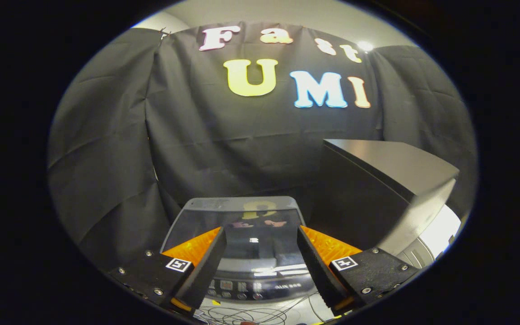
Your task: Put the clothes into the washing machine and then close the washing machine lid.
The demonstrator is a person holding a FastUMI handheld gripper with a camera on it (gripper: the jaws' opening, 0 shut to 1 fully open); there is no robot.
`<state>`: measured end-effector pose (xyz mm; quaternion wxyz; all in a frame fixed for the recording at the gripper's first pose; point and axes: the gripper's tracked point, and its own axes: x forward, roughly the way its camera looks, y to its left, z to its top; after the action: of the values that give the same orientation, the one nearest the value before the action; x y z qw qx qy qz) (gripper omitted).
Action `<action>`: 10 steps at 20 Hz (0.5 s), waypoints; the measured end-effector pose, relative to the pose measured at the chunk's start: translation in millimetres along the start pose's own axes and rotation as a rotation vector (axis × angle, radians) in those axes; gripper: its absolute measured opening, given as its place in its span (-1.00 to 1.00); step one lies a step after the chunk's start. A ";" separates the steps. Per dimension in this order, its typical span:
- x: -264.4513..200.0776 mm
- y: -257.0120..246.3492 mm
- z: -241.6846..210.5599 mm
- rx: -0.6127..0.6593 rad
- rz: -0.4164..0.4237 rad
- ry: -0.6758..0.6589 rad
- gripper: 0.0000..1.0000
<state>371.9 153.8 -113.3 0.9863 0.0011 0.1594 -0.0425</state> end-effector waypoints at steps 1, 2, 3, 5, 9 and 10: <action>-19.4 -15.0 -4.7 0.013 -0.002 -0.016 0.94; -34.8 -29.9 -8.4 0.026 -0.001 -0.030 0.94; -50.9 -47.2 -12.5 0.038 -0.002 -0.041 0.94; -83.4 -79.1 -15.7 0.041 0.007 -0.074 0.93; -155.0 -147.3 -9.8 0.040 0.021 -0.163 0.93; -171.6 -161.5 -11.1 0.048 0.024 -0.173 0.93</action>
<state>192.6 7.4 -68.0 0.9965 0.0228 0.0725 -0.0345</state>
